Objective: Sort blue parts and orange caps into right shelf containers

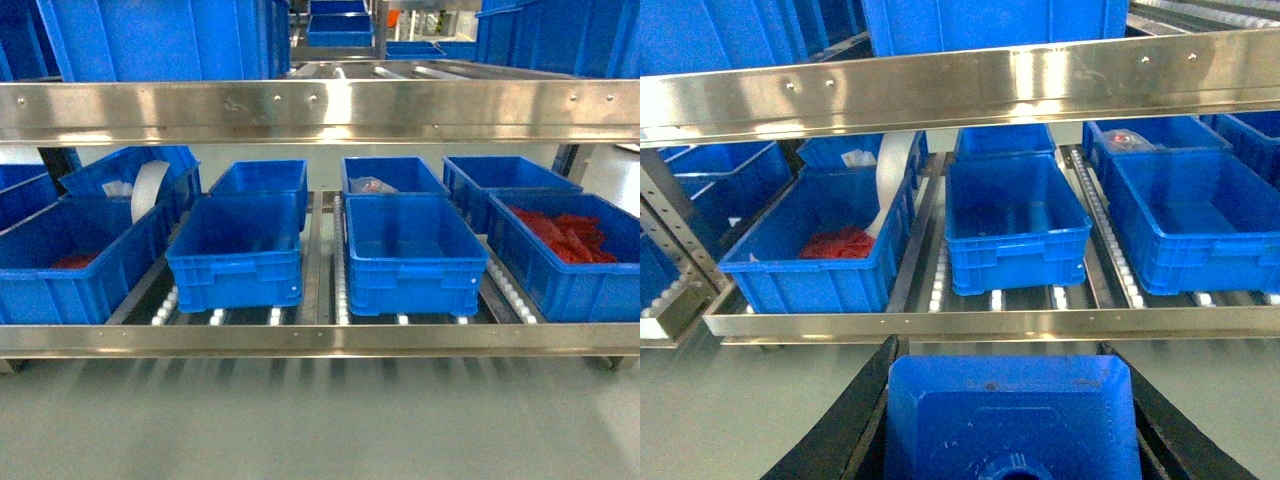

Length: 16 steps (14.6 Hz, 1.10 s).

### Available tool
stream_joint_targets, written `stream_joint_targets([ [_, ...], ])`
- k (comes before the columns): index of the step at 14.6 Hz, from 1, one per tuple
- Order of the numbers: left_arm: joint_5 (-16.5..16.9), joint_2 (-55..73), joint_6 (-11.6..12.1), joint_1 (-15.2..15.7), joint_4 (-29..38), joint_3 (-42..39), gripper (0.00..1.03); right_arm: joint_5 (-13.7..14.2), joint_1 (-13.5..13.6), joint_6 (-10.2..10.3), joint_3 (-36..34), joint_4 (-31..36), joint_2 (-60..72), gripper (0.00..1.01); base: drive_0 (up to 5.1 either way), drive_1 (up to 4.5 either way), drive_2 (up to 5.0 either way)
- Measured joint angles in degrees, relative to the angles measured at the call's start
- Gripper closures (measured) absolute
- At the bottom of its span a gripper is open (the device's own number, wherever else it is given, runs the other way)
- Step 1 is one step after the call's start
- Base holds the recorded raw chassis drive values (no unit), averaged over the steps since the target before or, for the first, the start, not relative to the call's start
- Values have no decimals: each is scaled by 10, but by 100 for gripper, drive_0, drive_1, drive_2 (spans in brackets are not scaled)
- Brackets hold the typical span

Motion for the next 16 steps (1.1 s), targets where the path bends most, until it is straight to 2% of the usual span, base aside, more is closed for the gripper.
stream_joint_targets([
  [12,0,1,0,0,0,0,59,0,0,0,0,0,0,58,13,422,-395],
  [16,0,0,0,0,0,1,59,0,0,-1,0,1,0,58,0,0,0],
])
